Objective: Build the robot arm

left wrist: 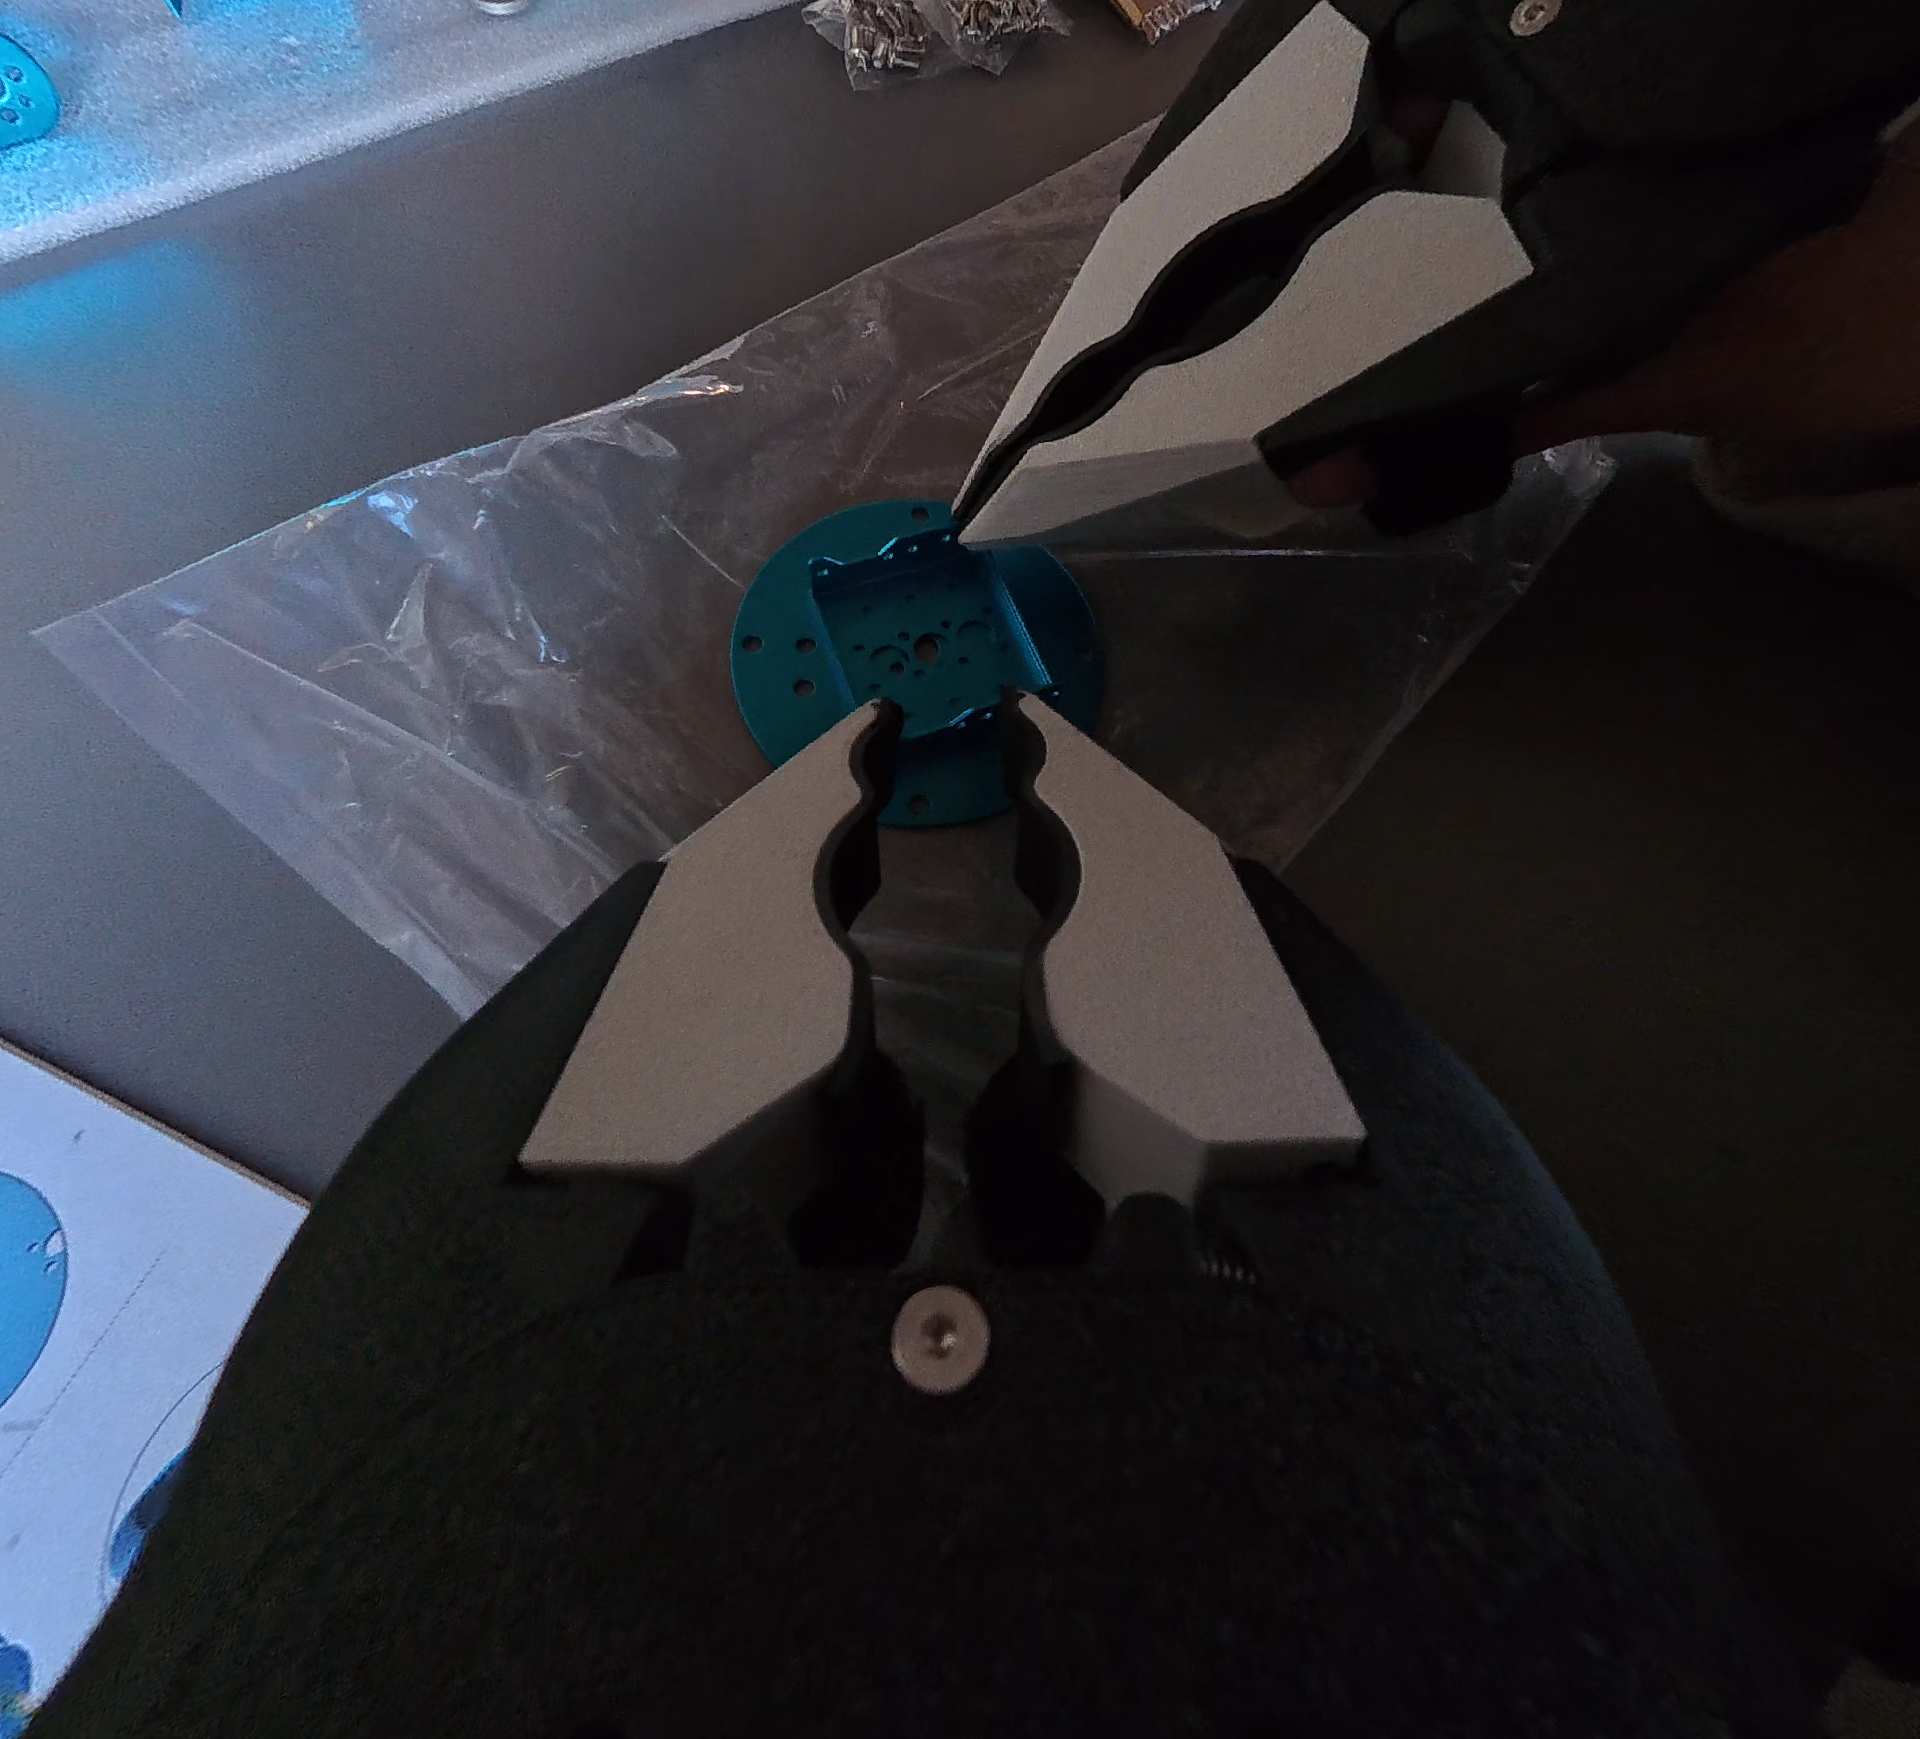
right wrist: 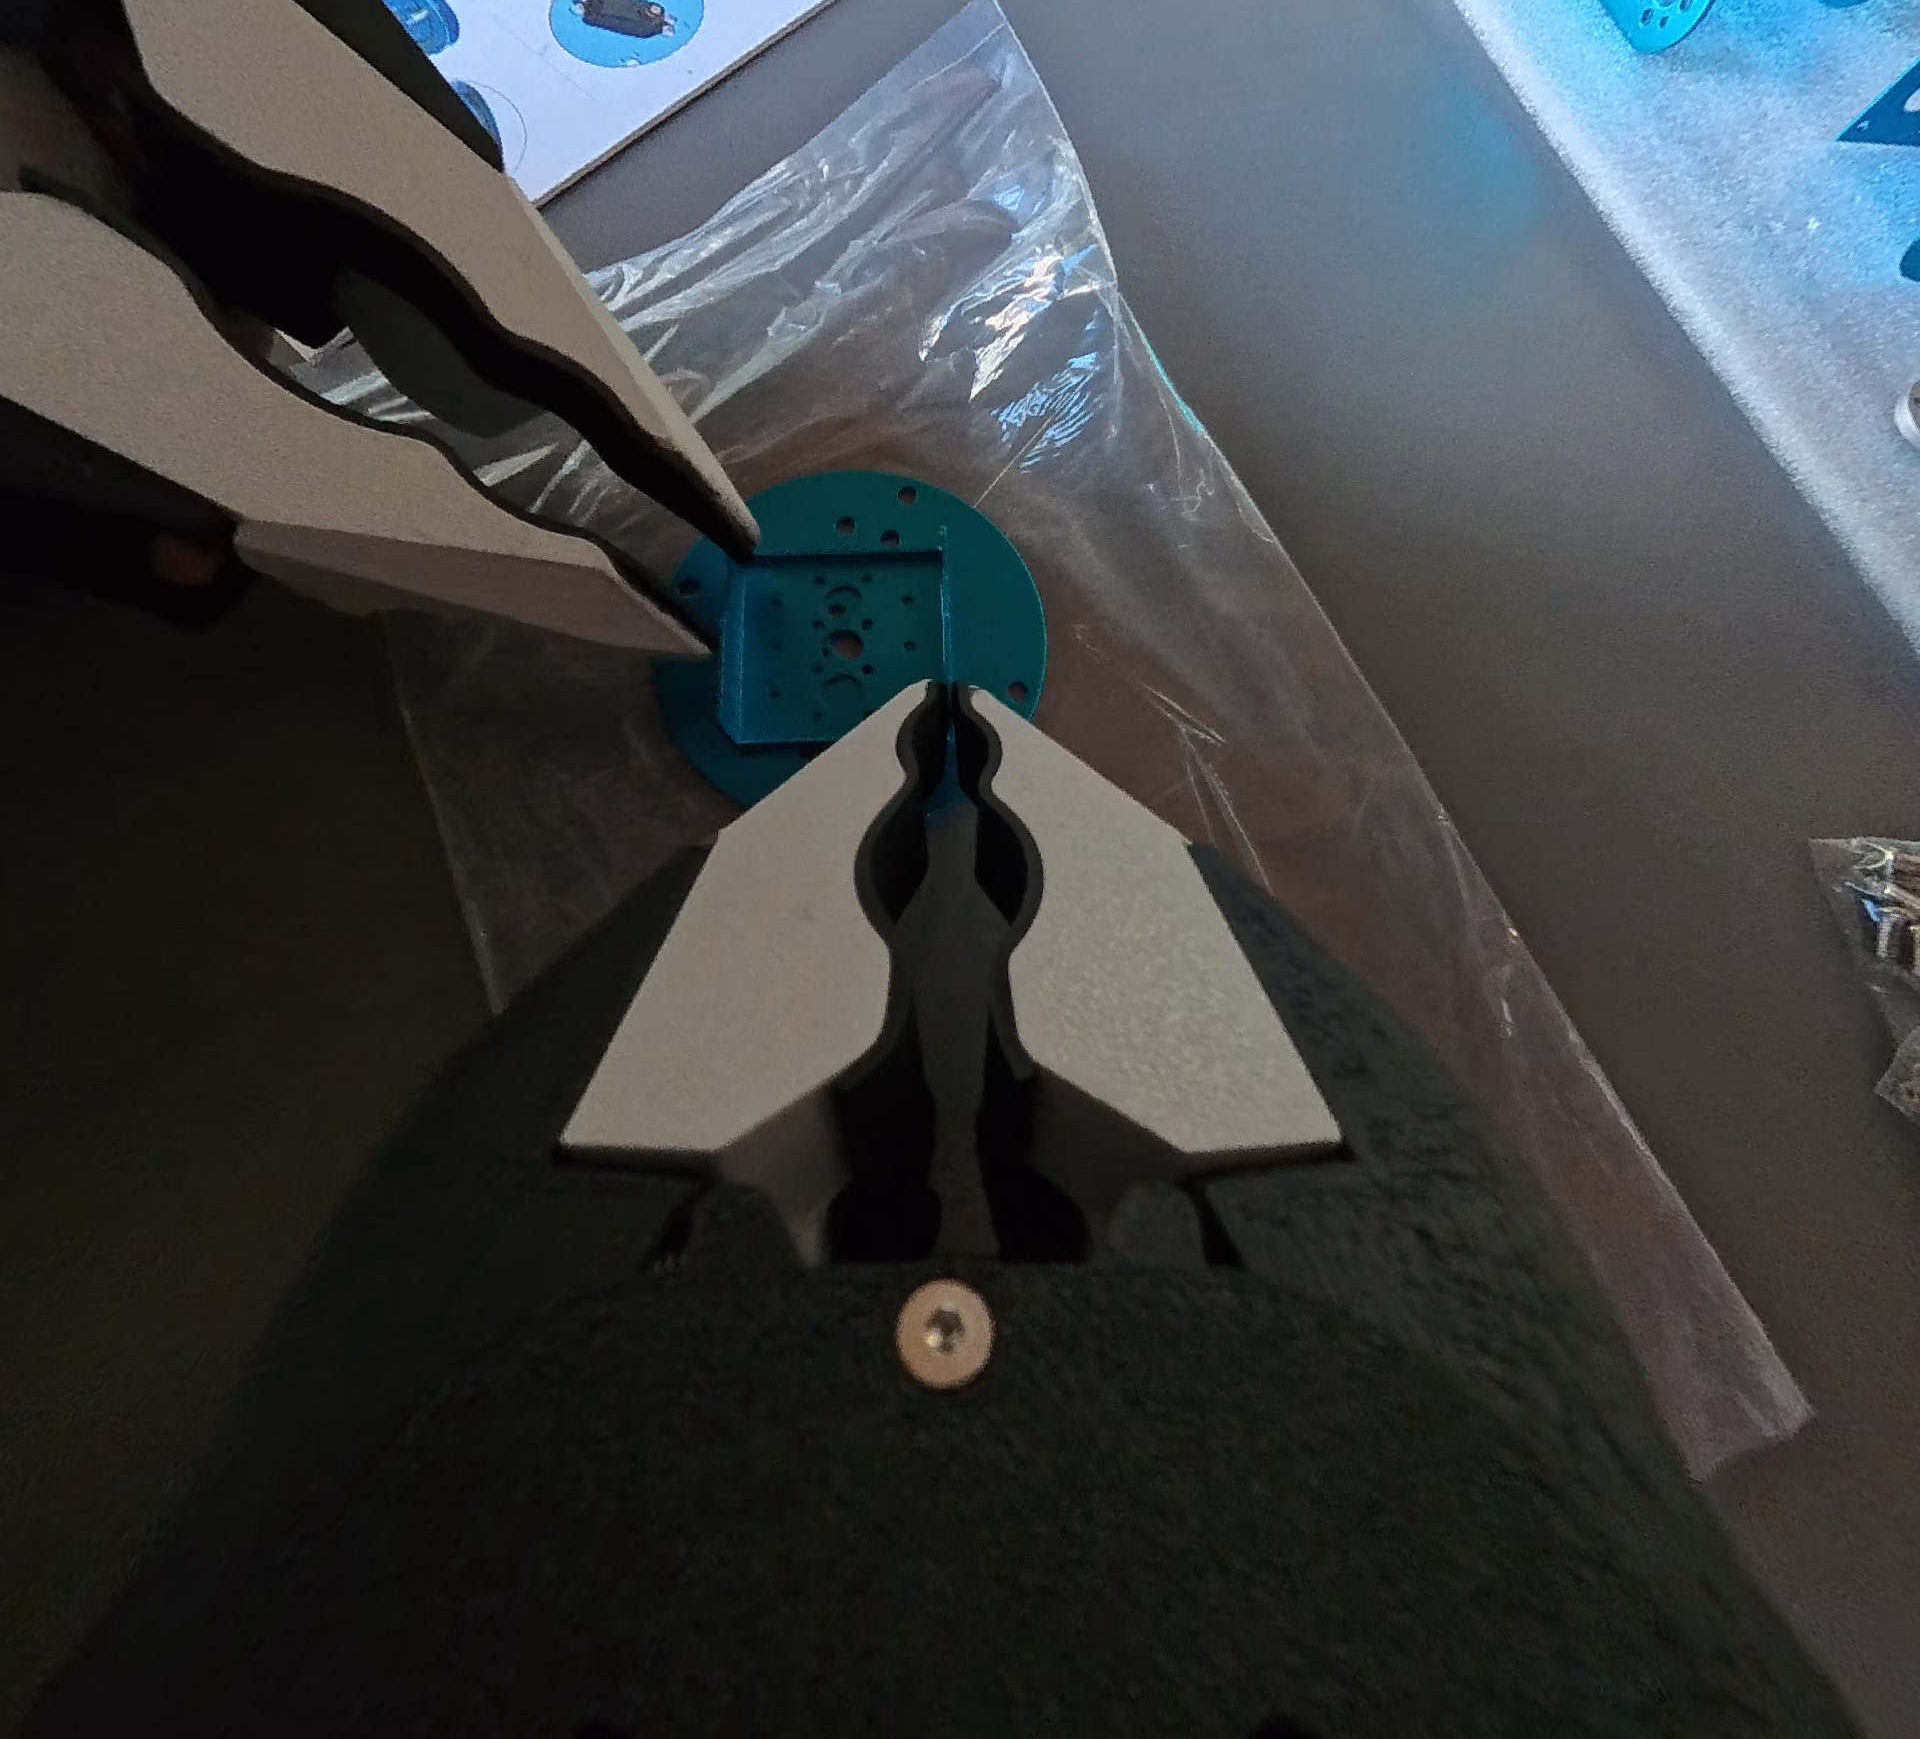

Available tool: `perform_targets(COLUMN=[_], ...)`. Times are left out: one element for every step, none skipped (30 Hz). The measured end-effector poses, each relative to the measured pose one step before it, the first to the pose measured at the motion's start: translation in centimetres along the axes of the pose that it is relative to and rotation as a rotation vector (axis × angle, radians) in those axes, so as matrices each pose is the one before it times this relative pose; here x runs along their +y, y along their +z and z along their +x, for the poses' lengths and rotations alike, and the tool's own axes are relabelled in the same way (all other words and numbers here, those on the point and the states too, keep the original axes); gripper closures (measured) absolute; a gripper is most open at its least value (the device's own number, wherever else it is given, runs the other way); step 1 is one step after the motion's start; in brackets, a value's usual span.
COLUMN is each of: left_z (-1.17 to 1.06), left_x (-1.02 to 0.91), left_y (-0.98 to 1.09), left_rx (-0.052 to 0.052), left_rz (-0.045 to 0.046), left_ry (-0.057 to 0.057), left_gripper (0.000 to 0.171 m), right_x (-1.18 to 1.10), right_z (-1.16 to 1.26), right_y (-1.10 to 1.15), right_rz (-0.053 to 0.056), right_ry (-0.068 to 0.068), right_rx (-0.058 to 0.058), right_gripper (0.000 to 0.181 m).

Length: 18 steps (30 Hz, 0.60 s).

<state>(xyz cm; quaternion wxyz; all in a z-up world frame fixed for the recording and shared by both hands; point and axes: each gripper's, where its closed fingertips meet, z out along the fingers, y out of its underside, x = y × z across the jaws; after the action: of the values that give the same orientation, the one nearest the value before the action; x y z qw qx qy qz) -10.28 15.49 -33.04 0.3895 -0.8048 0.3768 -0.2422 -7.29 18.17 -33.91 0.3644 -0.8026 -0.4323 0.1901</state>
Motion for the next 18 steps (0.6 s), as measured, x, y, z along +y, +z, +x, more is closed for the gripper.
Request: perform_targets(left_z=[0.006,0.026,0.022,-0.001,-0.002,0.008,0.003,0.012,0.012,-0.001,-0.027,0.006,0.011,0.006,-0.013,-0.007,-0.004,0.009], left_x=[-0.001,0.012,0.000,0.008,-0.001,0.000,0.006,0.013,0.003,0.003,0.000,0.005,0.006,0.002,0.006,-0.008,-0.004,-0.007], left_y=[-0.014,0.006,0.009,0.003,-0.002,0.007,0.019,0.010,0.025,0.022,0.002,0.012,0.014,0.004,0.011,0.013,0.023,0.015], left_rx=[0.0023,0.0033,0.0020,0.0007,0.0004,0.0005,0.0002,0.0000,0.0004,0.0000,-0.0005,0.0012,0.0010,0.0000,0.0002,-0.0002,0.0007,0.0006], left_rz=[0.00070,-0.00087,-0.00089,0.00000,0.00005,-0.00061,-0.00071,-0.00067,-0.00080,-0.00087,-0.00057,-0.00039,-0.00043,-0.00044,-0.00046,-0.00034,-0.00032,-0.00038], left_ry=[-0.0020,-0.0016,-0.0007,-0.0005,-0.0007,-0.0005,0.0004,0.0009,0.0004,-0.0006,-0.0014,-0.0009,-0.0001,0.0000,-0.0002,-0.0008,-0.0007,0.0003], left_gripper=[0.153,0.153,0.153,0.153,0.153,0.153,0.153,0.153,0.153,0.153,0.153,0.153,0.153,0.153,0.153,0.153,0.153,0.153], right_x=[0.008,0.002,0.001,0.011,0.010,0.010,0.025,0.027,0.022,0.011,0.015,0.020,0.012,0.007,0.015,0.002,0.005,0.010], right_z=[-0.002,-0.010,0.011,0.028,0.006,-0.022,-0.013,-0.030,0.001,-0.001,-0.016,-0.010,-0.018,0.000,0.008,-0.004,0.024,0.021], right_y=[0.005,0.006,-0.005,-0.005,0.005,-0.001,-0.015,-0.029,-0.030,-0.006,-0.014,-0.026,-0.009,0.005,-0.015,0.006,-0.002,-0.001], right_rz=[0.0003,0.0008,0.0005,-0.0009,-0.0002,0.0005,-0.0015,-0.0037,-0.0029,-0.0006,-0.0002,-0.0013,-0.0006,0.0003,-0.0002,0.0008,0.0013,0.0004], right_ry=[0.0041,0.0035,0.0006,0.0009,0.0030,0.0009,-0.0012,-0.0019,-0.0017,-0.0008,-0.0008,0.0011,0.0014,-0.0006,0.0019,0.0032,0.0034,0.0051], right_rx=[-0.0026,-0.0019,-0.0003,0.0009,-0.0006,-0.0010,-0.0010,-0.0008,0.0012,0.0012,0.0003,0.0000,0.0000,0.0003,-0.0003,-0.0017,-0.0003,-0.0009], right_gripper=[0.181,0.181,0.181,0.181,0.181,0.181,0.181,0.181,0.181,0.181,0.181,0.181,0.181,0.181,0.181,0.181,0.181,0.181])
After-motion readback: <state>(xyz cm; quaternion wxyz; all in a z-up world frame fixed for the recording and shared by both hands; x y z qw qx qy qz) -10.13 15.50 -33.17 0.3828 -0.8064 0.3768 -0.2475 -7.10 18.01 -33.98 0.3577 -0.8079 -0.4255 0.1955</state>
